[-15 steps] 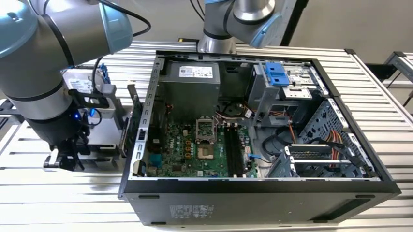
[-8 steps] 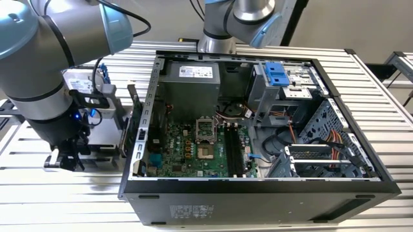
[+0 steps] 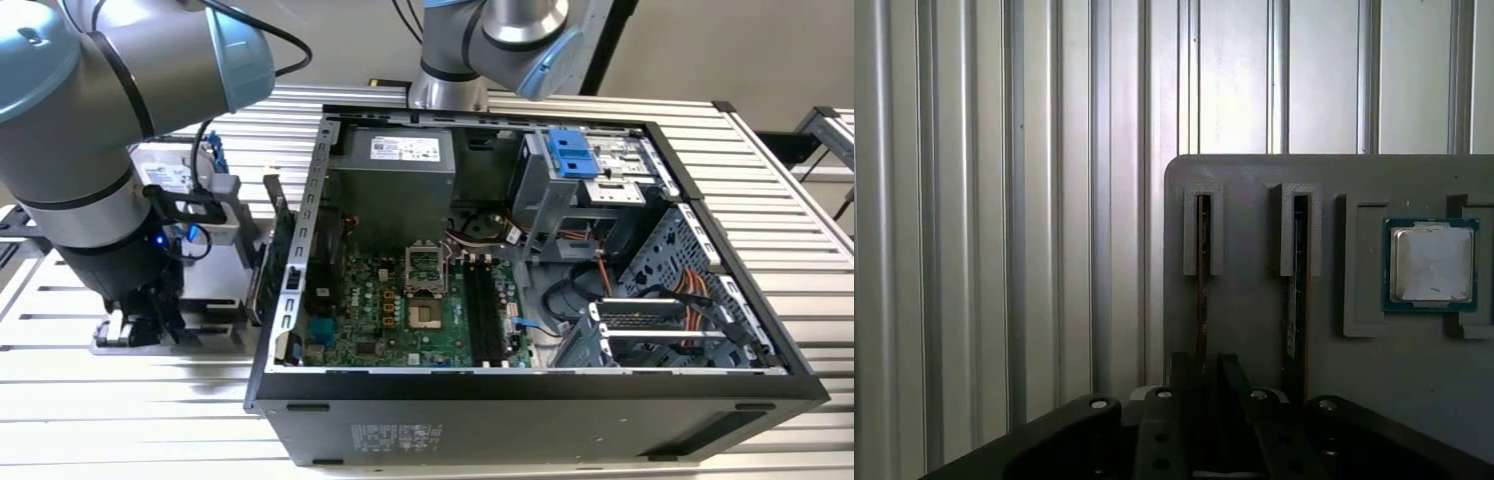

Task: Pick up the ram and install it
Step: 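Pick up the ram and move it above insertion slot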

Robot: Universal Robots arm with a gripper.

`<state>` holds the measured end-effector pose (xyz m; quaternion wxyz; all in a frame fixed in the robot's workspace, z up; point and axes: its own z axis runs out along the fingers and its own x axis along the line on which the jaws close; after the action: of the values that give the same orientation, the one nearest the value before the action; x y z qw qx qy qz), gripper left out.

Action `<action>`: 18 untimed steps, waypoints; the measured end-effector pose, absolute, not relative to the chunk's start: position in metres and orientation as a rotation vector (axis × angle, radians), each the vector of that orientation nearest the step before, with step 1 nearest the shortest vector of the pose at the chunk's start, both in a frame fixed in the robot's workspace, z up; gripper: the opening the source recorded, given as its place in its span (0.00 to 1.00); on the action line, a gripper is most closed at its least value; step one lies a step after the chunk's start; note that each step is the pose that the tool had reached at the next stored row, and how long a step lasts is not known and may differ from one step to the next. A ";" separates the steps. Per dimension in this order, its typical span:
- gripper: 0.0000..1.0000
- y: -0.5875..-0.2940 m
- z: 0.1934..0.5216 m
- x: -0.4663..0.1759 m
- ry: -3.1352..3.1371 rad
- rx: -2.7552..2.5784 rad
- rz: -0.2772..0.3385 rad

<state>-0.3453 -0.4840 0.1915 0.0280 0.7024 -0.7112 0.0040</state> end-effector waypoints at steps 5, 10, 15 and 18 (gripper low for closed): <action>1.00 -0.484 0.190 -0.345 -2.195 2.168 0.012; 1.00 -0.484 0.190 -0.345 -2.195 2.168 0.012; 1.00 -0.484 0.190 -0.345 -2.195 2.168 0.012; 0.00 -0.484 0.190 -0.345 -2.195 2.168 0.012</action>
<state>-0.3453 -0.4837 0.1898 0.0281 0.7024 -0.7112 0.0040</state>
